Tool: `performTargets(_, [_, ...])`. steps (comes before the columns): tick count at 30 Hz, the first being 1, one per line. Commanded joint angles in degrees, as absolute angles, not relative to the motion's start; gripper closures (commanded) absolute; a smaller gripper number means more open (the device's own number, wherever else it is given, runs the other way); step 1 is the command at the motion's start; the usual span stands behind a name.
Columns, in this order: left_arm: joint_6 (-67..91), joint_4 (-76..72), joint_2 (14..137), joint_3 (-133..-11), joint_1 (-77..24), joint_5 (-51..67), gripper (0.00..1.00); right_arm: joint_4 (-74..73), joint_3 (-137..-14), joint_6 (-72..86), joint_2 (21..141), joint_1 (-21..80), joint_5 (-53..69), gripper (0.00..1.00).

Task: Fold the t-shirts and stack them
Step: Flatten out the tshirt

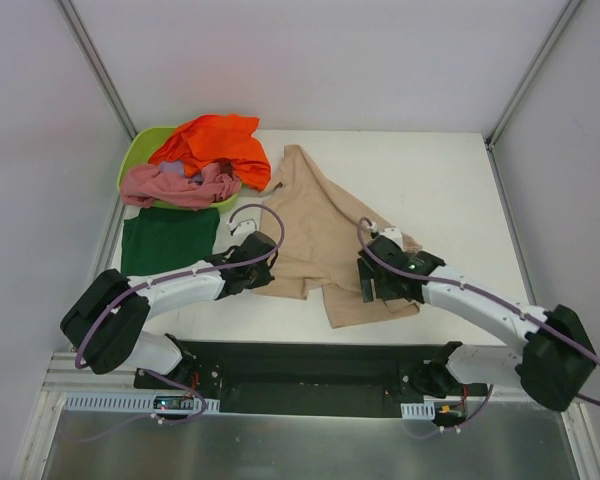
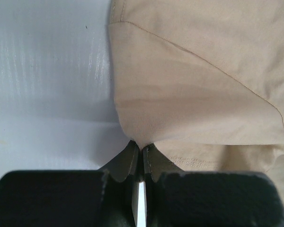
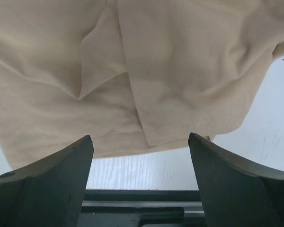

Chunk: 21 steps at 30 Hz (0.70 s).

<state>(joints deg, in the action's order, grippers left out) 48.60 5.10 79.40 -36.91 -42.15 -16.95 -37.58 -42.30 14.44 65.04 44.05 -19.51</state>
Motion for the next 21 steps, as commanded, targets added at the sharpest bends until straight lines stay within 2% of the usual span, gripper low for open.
performTargets(1, [48.2, 5.7, 78.8, -37.2, -41.9, -16.4, 1.0, -39.9, -48.1, 16.8, 74.0, 46.6, -30.2, 0.18])
performTargets(3, [48.6, 5.7, 78.9, -37.1, -41.8, -16.3, 1.0, -40.2, -49.0, 18.1, 76.9, 47.5, -31.9, 0.24])
performTargets(13, [49.1, 5.7, 78.8, -36.6, -41.8, -16.3, 1.0, -42.3, -51.0, 22.8, 85.9, 48.3, -37.2, 0.25])
performTargets(21, [49.8, 5.7, 78.4, -36.0, -41.8, -16.1, 1.0, -43.2, -50.6, 25.2, 88.9, 48.3, -41.1, 0.29])
